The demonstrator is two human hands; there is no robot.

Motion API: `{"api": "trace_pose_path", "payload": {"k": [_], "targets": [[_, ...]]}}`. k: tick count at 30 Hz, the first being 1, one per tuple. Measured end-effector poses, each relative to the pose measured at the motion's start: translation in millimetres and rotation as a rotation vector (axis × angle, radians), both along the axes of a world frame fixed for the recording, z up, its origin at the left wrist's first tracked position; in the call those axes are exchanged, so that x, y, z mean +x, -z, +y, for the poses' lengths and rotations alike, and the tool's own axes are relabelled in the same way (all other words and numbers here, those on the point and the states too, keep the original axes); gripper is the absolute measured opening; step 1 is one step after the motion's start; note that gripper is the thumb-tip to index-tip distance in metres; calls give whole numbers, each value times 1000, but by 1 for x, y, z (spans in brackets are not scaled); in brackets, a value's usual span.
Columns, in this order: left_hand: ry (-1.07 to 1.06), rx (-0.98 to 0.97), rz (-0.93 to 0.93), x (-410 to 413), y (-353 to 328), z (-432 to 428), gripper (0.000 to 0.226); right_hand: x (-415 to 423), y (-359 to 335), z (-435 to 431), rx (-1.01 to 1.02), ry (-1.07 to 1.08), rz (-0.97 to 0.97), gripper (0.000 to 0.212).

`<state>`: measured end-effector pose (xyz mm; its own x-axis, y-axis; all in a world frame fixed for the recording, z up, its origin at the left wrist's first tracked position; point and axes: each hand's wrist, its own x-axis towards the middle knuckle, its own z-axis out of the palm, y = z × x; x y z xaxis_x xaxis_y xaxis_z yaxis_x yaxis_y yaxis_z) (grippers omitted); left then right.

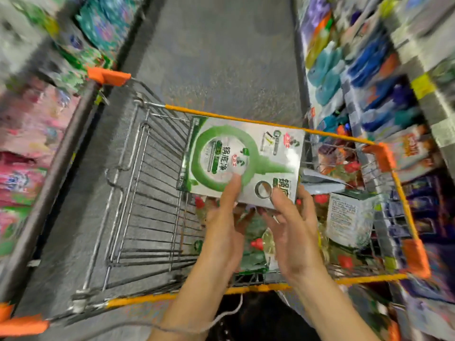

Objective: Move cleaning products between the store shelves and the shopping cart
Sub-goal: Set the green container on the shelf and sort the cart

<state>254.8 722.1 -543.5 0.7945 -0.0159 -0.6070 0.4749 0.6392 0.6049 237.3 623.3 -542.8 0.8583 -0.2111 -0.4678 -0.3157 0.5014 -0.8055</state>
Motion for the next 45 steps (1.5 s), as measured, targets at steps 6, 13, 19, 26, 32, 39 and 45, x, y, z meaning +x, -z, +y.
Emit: {"api": "trace_pose_path", "payload": {"k": [6,13,19,26,32,39,45], "targets": [[169,14,-172,-2,-26,19,95,-26,-38,-43,-136,-70,-175,110],[470,107,-415,-6,-56,27,103,-58,-69,-80,-141,-295,-290,92],[672,202,-522,-11,-65,7,78,-111,-64,-86,-87,-126,-252,89],[765,147,-480,-32,-65,-23,83,-154,-74,-88,-58,28,-267,80],[799,21,-401,-82,-66,-62,99,-180,-80,-83,-44,396,-260,122],[889,331,-582,-116,-80,-99,127,-266,-118,-149,-326,652,-211,94],[1409,531,-1156,-158,-109,-157,90,-358,-162,-198,-532,434,-81,87]]}}
